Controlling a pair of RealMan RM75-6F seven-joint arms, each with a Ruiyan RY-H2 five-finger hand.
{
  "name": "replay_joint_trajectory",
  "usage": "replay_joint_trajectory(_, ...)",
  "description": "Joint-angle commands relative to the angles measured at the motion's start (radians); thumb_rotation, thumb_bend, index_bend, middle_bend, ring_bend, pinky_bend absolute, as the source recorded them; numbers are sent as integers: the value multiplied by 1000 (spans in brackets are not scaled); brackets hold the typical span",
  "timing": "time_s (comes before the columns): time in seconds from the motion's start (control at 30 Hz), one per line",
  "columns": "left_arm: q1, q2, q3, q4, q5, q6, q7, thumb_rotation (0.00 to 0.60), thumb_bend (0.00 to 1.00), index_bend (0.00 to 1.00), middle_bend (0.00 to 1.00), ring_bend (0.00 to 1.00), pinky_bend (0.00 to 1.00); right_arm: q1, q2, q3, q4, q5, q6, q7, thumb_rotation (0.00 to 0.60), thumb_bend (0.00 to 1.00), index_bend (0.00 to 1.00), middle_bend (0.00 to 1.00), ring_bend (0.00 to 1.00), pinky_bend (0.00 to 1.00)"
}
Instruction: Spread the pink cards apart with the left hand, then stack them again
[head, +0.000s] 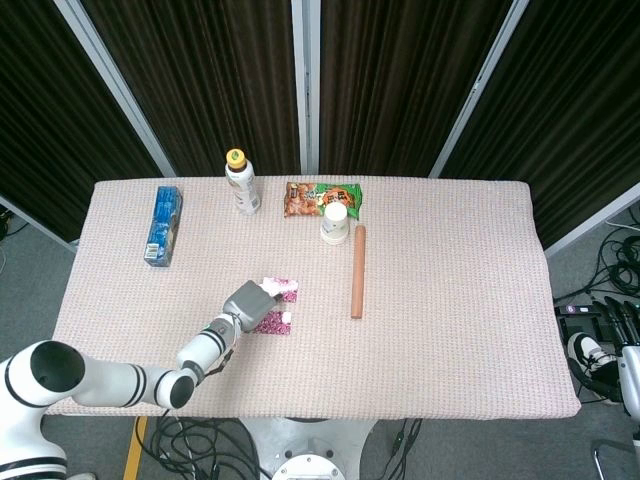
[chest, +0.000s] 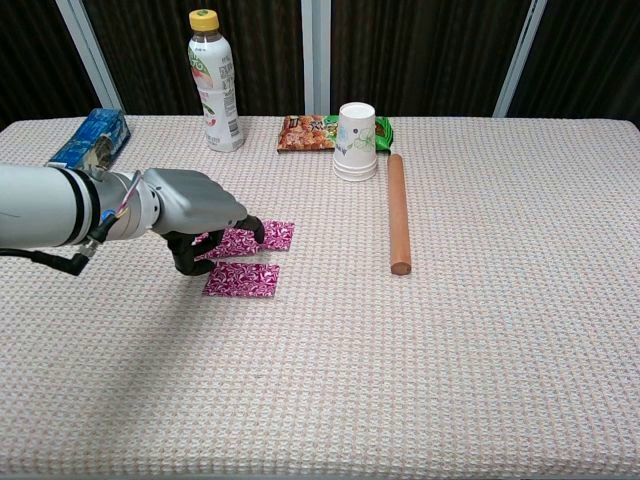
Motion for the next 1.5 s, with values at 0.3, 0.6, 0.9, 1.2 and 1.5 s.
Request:
replay_joint_trajectory(0.3,-6,14,39,-27,-75,11,49,600,496,217,855,861,952,2,-6,0,7,-6,-1,5,512,161,120,70,0,0)
replay_joint_trajectory(0.6,15,44,60,-48,-84,32,46,600,496,217,854,862,952,1,-6,-2,-1,-16,3,2,509,161,121,69,0,0)
replay_joint_trajectory(0.9,33,80,78,-52,-87,31,41,600,496,217,854,861,951,2,-6,-1,-5,-19,6,-2,511,162,119,69,0,0)
replay_joint_trajectory(1.2,63,94,10,-74,-7,100,-27,600,485,228,855,861,948,5,-9,0,3,-18,0,4,510,162,120,69,0,0)
replay_joint_trajectory(1.5,116,-30,-125,71,72,116,-180,600,322,335,869,865,955,0,-4,3,11,-2,-1,15,508,163,120,69,0,0)
